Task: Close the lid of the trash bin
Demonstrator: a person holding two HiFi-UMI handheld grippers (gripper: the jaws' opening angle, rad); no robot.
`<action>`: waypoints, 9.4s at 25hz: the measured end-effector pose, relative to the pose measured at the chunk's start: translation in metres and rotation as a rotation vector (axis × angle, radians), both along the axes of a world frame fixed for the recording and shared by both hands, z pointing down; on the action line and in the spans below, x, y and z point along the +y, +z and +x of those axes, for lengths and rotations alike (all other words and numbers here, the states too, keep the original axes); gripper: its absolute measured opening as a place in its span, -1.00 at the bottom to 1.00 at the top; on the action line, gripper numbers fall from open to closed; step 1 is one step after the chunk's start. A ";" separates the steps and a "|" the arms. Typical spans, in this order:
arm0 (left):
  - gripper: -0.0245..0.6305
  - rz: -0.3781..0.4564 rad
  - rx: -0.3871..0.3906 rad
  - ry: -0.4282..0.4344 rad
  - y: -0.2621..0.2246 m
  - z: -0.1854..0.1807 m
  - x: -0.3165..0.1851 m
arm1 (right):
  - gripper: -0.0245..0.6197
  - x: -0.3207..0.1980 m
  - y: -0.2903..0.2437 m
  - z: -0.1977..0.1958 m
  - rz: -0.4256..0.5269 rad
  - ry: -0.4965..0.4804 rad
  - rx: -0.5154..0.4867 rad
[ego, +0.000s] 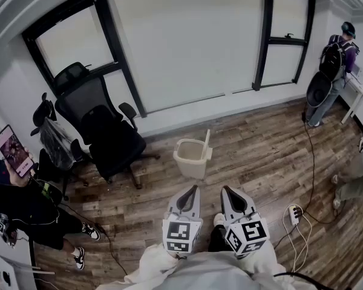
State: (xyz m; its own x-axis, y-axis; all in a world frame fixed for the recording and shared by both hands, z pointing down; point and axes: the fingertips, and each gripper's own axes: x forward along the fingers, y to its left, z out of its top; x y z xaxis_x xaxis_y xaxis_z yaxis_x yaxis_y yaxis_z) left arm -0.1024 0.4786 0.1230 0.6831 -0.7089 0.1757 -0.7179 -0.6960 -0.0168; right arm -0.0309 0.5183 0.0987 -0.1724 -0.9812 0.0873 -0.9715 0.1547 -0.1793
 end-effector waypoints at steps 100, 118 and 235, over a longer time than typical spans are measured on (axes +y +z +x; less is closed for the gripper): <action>-0.90 -0.325 -0.254 -0.201 0.529 0.094 -0.595 | -0.85 -0.581 0.553 0.199 -0.551 -0.061 -0.089; -0.90 -0.366 -0.240 -0.294 0.541 0.044 -0.609 | -0.85 -0.630 0.536 0.143 -0.504 -0.181 -0.103; -0.90 -0.086 -0.079 -0.310 0.063 0.058 -0.518 | -0.85 -0.524 0.080 0.156 -0.207 -0.147 0.071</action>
